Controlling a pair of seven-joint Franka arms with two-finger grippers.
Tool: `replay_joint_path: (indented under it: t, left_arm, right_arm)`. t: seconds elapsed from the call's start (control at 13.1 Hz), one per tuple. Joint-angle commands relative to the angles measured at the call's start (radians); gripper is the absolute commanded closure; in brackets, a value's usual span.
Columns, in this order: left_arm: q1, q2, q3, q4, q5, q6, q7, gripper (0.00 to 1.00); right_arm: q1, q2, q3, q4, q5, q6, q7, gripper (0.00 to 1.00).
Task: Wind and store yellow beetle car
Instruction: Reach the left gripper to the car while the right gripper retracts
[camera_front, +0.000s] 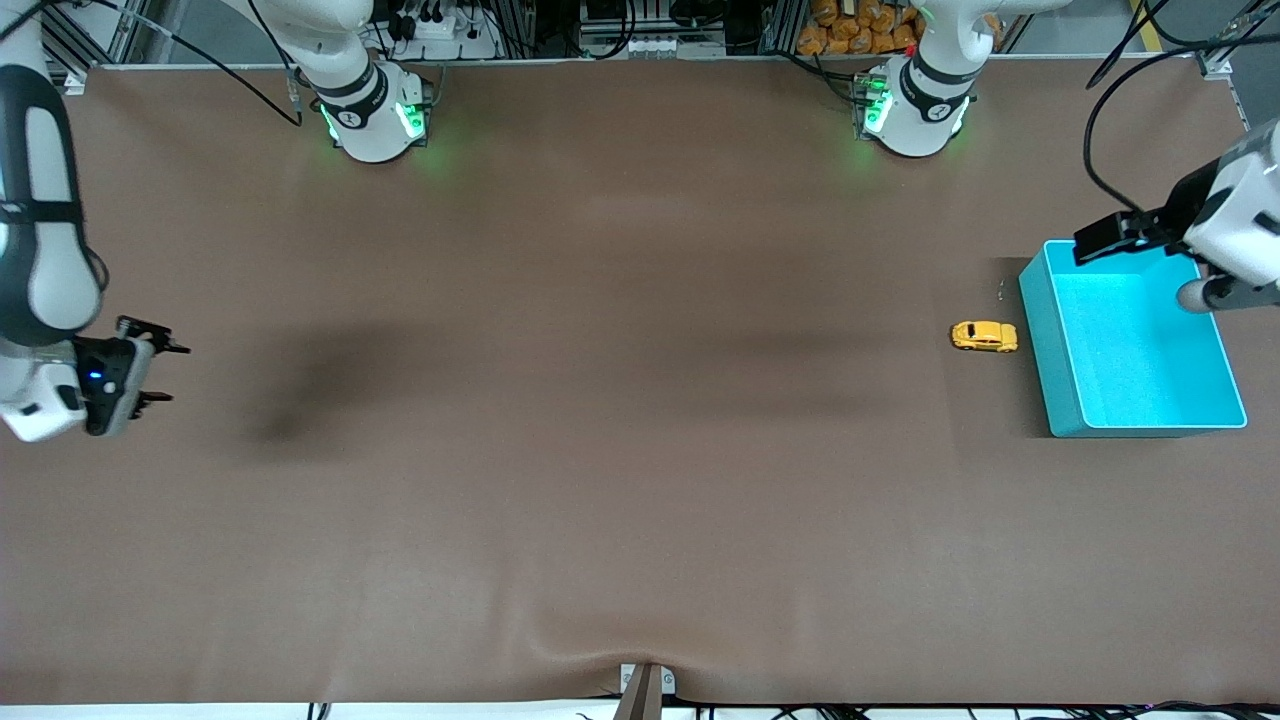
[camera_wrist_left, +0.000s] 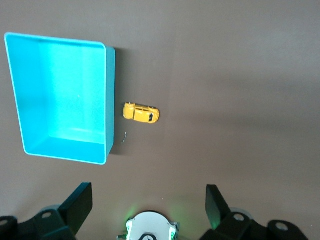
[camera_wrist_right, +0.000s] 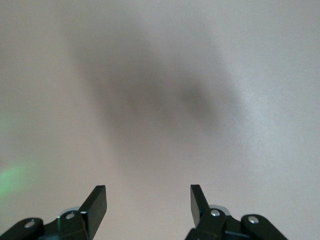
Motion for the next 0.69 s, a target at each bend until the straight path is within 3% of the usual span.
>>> replay_joint_path:
  t: [0.0, 0.08, 0.31, 0.61]
  left_arm:
    - [0.003, 0.035, -0.005, -0.059, 0.017, 0.049, -0.086, 0.0]
    - [0.0, 0.037, -0.005, -0.115, 0.017, 0.099, -0.145, 0.0]
    - [0.003, 0.043, -0.005, -0.283, 0.019, 0.273, -0.356, 0.0]
    - [0.028, 0.098, -0.004, -0.474, 0.06, 0.553, -0.715, 0.0]
  right_arm:
    - [0.014, -0.007, 0.009, 0.156, 0.011, -0.131, 0.154, 0.14]
    - [0.017, -0.007, 0.012, 0.202, 0.011, -0.162, 0.209, 0.0]
    - [0.072, -0.01, 0.018, 0.273, 0.013, -0.218, 0.394, 0.0]
    - [0.118, -0.07, 0.015, 0.281, 0.01, -0.275, 0.688, 0.0]
